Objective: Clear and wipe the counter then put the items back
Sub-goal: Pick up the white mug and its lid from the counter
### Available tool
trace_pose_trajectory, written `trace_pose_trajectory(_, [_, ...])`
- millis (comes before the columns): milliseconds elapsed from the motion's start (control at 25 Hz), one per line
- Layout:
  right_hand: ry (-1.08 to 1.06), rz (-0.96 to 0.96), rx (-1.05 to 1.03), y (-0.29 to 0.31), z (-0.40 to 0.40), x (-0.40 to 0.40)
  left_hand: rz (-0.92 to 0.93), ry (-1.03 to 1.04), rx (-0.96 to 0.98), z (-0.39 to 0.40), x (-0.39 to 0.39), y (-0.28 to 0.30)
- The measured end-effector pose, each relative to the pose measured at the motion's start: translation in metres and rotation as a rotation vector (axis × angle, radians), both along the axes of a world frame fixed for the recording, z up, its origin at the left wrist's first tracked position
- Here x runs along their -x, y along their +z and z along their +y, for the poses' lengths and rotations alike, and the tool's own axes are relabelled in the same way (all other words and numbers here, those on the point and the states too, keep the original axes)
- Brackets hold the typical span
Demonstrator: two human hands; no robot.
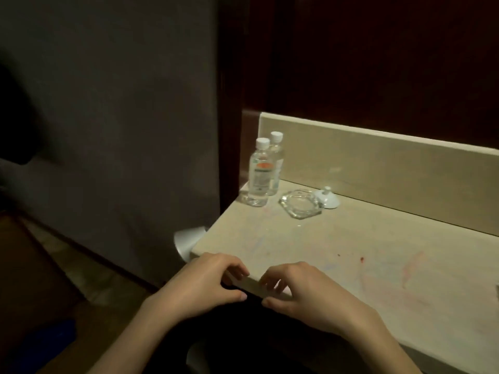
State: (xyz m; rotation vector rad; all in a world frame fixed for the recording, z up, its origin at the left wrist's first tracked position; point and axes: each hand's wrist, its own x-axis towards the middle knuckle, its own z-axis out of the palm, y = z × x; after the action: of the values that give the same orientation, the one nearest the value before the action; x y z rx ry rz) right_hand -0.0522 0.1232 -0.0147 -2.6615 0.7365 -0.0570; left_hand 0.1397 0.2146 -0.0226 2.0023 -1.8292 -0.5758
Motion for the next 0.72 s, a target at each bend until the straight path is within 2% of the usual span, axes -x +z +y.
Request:
trace_pose_trajectory(400, [-0.438, 0.007, -0.029, 0.006, -0.044, 0.099, -0.025, -0.388, 0.004, -0.139, 0.085, 0.015])
trace_pose_trajectory(720, [-0.714, -0.042, -0.036, -0.003, -0.045, 0.168, -0.041, -0.706, 0.004, -0.192, 0.175, 0.009])
